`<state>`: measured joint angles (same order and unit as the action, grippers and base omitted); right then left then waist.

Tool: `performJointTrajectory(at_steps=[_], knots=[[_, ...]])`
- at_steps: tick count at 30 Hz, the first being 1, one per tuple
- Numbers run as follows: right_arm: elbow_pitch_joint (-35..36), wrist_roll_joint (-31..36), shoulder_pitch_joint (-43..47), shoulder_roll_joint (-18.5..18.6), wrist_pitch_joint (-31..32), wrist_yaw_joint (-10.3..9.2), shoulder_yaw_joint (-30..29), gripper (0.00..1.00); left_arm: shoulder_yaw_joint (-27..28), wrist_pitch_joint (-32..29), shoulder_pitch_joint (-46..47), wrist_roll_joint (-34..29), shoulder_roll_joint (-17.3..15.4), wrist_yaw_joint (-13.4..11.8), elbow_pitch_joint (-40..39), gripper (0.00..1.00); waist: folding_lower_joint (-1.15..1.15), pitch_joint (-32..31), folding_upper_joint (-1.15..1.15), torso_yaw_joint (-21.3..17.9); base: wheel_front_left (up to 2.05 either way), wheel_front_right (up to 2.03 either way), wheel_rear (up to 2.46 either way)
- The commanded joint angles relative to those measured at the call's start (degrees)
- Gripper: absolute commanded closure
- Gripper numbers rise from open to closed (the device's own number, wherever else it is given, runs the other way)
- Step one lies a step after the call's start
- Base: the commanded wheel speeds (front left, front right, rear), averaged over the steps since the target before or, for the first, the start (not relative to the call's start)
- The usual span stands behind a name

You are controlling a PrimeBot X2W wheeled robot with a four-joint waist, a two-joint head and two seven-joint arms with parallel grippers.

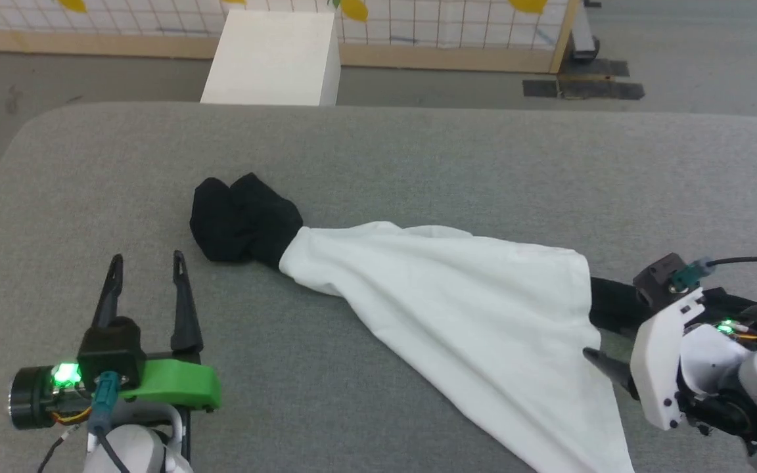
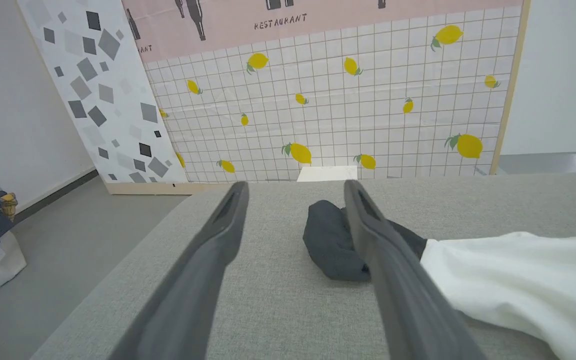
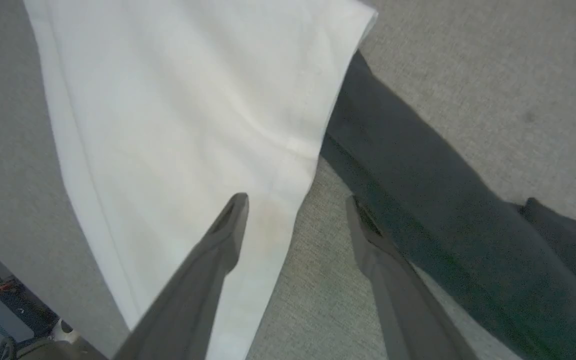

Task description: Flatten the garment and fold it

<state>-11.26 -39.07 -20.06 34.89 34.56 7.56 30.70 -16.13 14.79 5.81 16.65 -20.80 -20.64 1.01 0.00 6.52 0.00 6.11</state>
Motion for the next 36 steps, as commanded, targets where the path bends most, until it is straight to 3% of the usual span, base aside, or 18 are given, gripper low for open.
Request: performJointTrajectory(at_steps=[1,7,8,9,10,18,23,26,30,33,36], knots=[[-2.5,-0.3,-1.3,-1.2,-0.2,-0.08,1.0,0.00,0.6,0.2,0.9,-0.9,0.8,0.9,0.5,0.00,0.00,2.2,0.00,1.8,0.00,0.00,0.00],[-13.3,-1.8,-1.9,-4.3,-2.0,-0.08,9.1,0.00,2.8,0.2,2.0,-3.5,3.7,4.1,2.1,0.00,0.00,3.4,0.00,3.0,0.00,0.00,0.00],[-14.1,-2.5,-1.9,-4.4,-2.6,-0.08,10.5,0.27,3.3,0.2,1.9,-3.9,4.1,4.5,2.3,0.00,0.00,3.3,0.00,3.0,0.00,0.00,0.00],[-14.4,-2.8,-2.0,-4.2,-3.7,-0.08,11.4,0.70,3.8,0.2,1.8,-4.2,4.4,4.8,2.5,0.00,0.00,3.1,0.00,2.9,0.00,0.00,0.00],[-14.5,-3.2,-2.2,-3.9,-5.4,-0.08,12.5,1.00,4.5,0.2,1.4,-4.5,4.7,5.0,2.7,0.00,0.00,2.7,0.00,2.6,0.00,0.00,0.00],[-7.1,-4.6,-4.6,0.7,-21.7,-0.08,12.7,1.00,8.4,0.2,-1.7,-6.2,6.9,6.9,2.7,0.00,0.00,-0.2,0.00,1.1,0.00,0.00,0.00],[1.5,-3.3,-6.0,1.2,-25.6,-0.08,11.2,1.00,9.6,0.2,-2.7,-7.4,8.2,8.0,1.5,0.00,0.00,-0.9,0.00,1.6,0.00,0.00,0.00],[6.2,-1.6,-6.1,-1.8,-25.5,-0.08,12.2,1.00,10.2,0.2,-2.9,-8.0,8.9,8.6,1.1,0.00,0.00,-0.8,0.00,2.6,0.00,0.00,0.00],[8.2,1.6,-5.5,-7.4,-23.3,-0.08,18.6,1.00,11.3,0.2,-2.8,-8.6,9.8,9.2,1.0,0.00,0.00,-0.4,0.00,3.9,0.00,0.00,0.00],[5.0,7.3,-5.9,-11.0,-23.0,-0.08,25.5,1.00,11.9,0.2,-2.6,-9.0,10.6,9.7,1.2,0.00,0.00,0.2,0.00,5.0,0.00,0.00,0.00],[-0.9,7.5,-5.7,-14.9,-22.7,-0.08,31.1,1.00,13.0,0.2,-2.1,-9.0,11.0,10.7,1.8,0.00,0.00,1.0,0.00,5.5,0.00,0.00,0.00]])
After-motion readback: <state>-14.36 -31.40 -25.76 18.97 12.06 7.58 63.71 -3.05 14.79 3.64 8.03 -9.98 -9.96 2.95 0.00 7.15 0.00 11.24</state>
